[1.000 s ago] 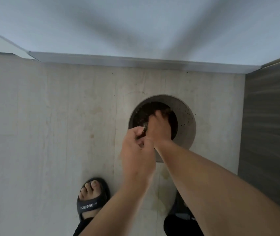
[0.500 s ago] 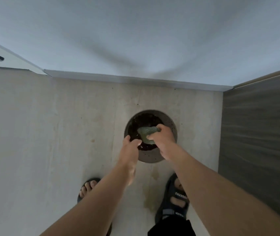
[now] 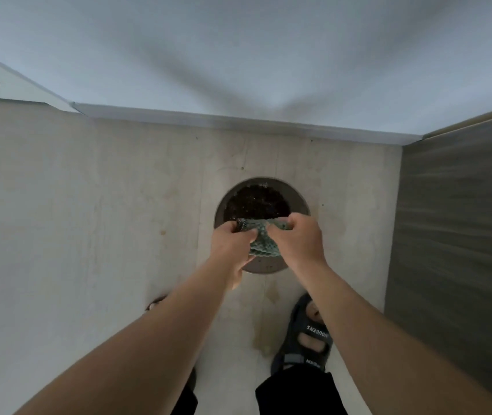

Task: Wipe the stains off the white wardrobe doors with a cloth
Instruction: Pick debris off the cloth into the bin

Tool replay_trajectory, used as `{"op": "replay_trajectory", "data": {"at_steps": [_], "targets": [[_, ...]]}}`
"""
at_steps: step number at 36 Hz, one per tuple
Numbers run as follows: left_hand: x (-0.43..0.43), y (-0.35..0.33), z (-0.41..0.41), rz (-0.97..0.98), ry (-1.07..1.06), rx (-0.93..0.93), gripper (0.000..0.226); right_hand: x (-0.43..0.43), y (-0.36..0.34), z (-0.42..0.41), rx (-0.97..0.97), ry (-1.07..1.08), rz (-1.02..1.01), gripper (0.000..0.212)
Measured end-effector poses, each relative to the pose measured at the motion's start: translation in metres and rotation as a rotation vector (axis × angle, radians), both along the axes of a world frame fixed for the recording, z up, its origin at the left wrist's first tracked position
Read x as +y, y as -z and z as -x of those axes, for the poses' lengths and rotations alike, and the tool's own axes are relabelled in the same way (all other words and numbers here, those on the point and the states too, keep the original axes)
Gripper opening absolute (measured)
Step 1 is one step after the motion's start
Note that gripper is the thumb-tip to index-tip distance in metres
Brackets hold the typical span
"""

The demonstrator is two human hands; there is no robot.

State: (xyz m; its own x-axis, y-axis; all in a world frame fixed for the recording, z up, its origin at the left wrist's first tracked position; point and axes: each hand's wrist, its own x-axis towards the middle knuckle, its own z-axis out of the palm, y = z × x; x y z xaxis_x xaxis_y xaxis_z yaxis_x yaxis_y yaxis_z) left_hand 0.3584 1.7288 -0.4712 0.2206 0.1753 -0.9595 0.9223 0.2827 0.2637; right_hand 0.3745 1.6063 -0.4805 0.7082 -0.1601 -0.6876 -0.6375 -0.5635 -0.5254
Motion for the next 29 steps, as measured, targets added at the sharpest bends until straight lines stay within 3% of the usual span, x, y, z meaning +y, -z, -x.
{"op": "replay_trajectory", "data": {"at_steps": [2, 4, 6, 9, 13, 18, 29], "targets": [[-0.005, -0.003, 0.002, -0.032, 0.054, -0.025, 0.009, 0.015, -0.003, 0.006, 0.045, 0.093, -0.110, 0.041], [-0.007, -0.007, 0.003, -0.016, 0.056, -0.049, 0.011, 0.031, -0.004, 0.010, 0.054, 0.126, -0.091, 0.050], [-0.008, -0.010, 0.003, 0.034, 0.004, -0.047, 0.013, 0.040, -0.002, 0.013, -0.005, 0.131, 0.019, 0.044], [-0.006, -0.014, 0.005, 0.184, -0.104, -0.047, 0.017, 0.047, 0.006, 0.015, -0.070, 0.237, 0.019, 0.022], [-0.001, -0.012, 0.006, 0.258, -0.139, -0.065, 0.026, 0.046, 0.024, 0.011, 0.059, 0.207, -0.043, 0.023], [-0.001, -0.004, 0.010, 0.296, -0.146, -0.050, 0.034, 0.043, 0.043, 0.004, 0.135, 0.145, 0.019, 0.048], [-0.003, 0.014, 0.010, 0.115, -0.092, -0.031, 0.024, 0.049, 0.070, -0.003, 0.288, 0.510, -0.051, 0.039]]}}
